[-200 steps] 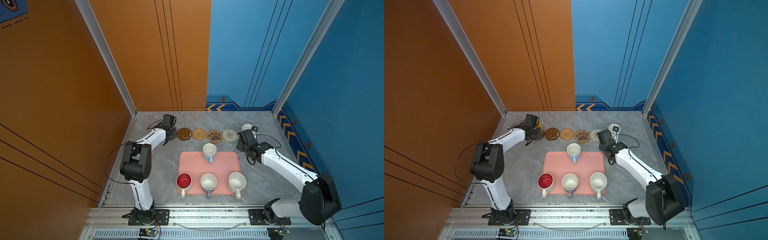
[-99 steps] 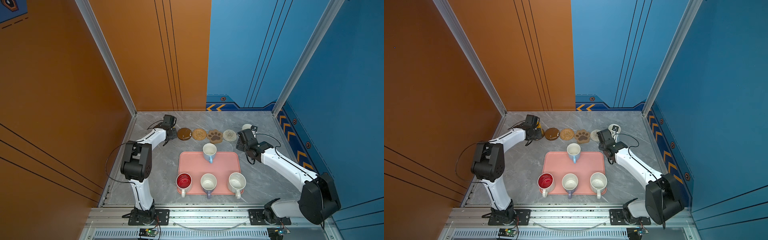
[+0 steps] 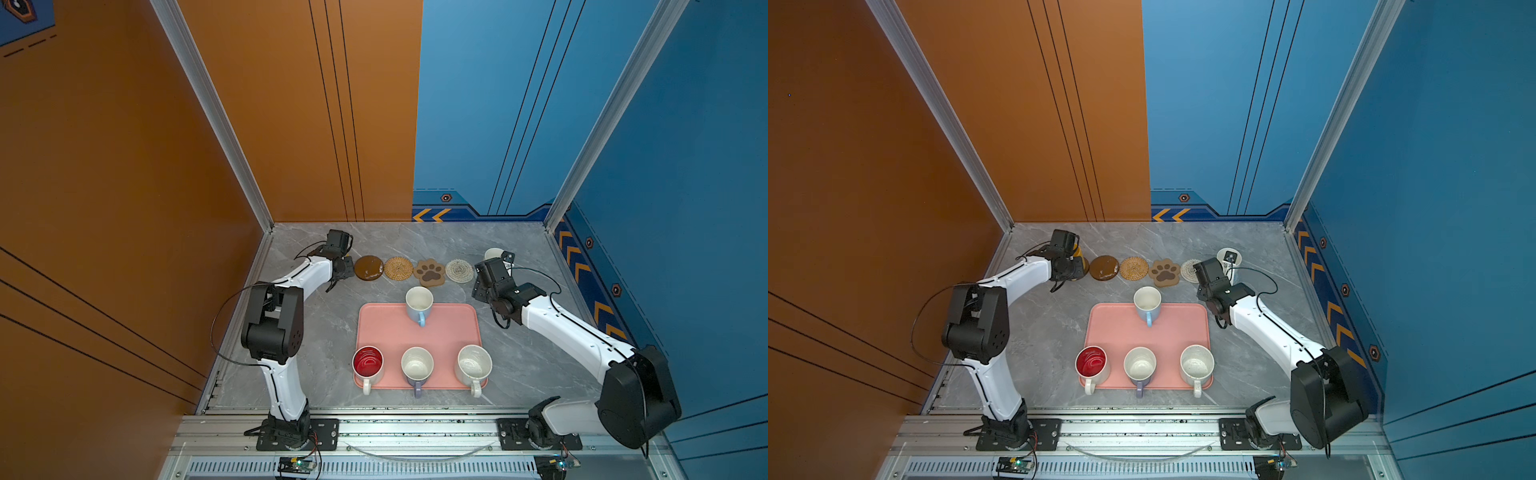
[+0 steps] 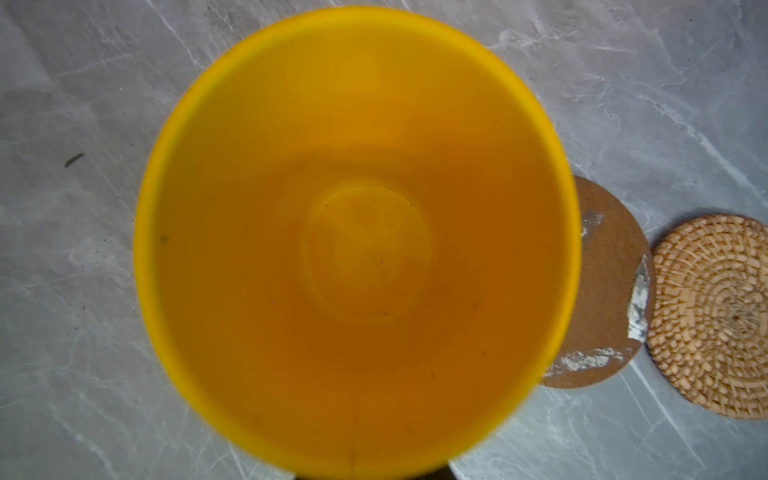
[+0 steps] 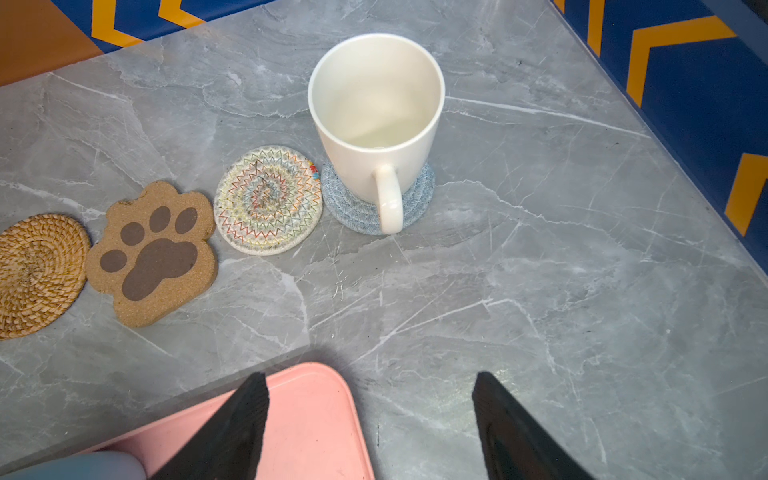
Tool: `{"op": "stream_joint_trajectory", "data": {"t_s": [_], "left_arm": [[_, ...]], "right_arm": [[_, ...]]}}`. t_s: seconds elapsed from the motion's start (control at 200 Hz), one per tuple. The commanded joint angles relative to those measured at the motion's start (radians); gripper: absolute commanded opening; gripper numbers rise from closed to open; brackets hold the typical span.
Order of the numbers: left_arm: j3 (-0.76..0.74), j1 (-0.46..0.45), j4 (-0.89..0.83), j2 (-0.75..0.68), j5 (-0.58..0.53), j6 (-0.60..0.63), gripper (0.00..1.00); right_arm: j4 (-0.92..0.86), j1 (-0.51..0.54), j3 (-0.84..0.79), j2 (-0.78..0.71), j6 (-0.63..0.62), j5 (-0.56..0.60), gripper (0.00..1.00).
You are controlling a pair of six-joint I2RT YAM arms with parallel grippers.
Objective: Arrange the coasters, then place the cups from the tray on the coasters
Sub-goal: 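Hold the yellow mug with the left gripper above the dark wooden coaster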
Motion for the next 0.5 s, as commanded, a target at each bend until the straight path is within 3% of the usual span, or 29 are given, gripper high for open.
{"op": "stream_joint_trajectory", "data": {"t_s": [0.0, 0.215, 0.496], "left_arm": [[0.046, 0.011, 0.011, 0.010, -0.024, 0.011, 0.00], [0.050, 0.011, -0.003, 0.020, -0.028, 0.011, 0.00], [0.047, 0.007, -0.009, 0.025, -0.018, 0.010, 0.09]], "right_arm": [[-0.002, 0.007, 0.021, 0.002, -0.006, -0.005, 0.76], [-0.002, 0.007, 0.017, -0.006, -0.002, 0.008, 0.76], [-0.002, 0.008, 0.014, -0.011, -0.001, 0.012, 0.76]]}}
